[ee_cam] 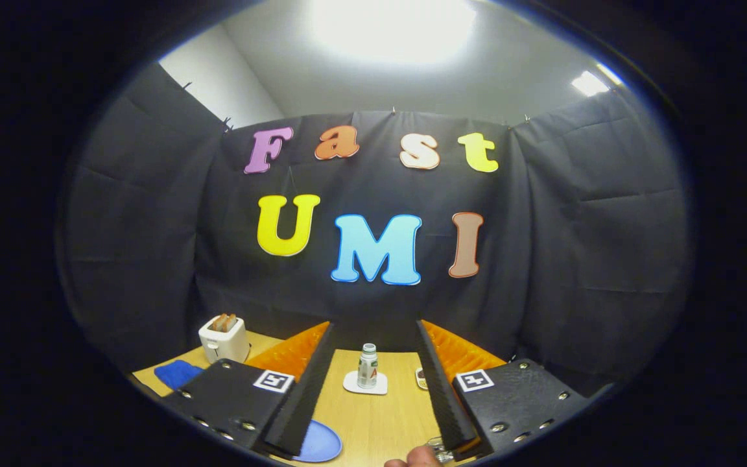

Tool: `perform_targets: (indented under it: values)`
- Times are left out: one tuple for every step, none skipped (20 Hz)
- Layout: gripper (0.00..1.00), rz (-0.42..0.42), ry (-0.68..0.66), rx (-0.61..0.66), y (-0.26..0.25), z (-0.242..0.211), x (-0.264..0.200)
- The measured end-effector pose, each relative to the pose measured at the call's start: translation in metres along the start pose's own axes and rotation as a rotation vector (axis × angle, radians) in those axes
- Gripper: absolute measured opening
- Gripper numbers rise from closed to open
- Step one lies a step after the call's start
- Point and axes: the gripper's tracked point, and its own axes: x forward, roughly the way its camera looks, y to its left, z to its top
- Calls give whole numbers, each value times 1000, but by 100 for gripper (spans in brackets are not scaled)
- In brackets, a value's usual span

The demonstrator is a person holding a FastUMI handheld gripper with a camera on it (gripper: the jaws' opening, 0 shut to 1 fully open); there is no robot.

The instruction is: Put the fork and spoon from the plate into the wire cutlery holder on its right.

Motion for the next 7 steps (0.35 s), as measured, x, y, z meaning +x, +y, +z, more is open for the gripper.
perform_targets:
  values:
    - [99,12,2,16,3,-3,4]
    - [98,19,5,20,5,-4,3]
    - [98,25,4,7,6,-4,3]
    - [98,21,8,-4,6,-6,4]
    - [98,2,5,-20,3,-4,2]
    - [98,-20,-1,-35,1,-4,3]
    - [98,-32,-5,-50,-2,-3,2]
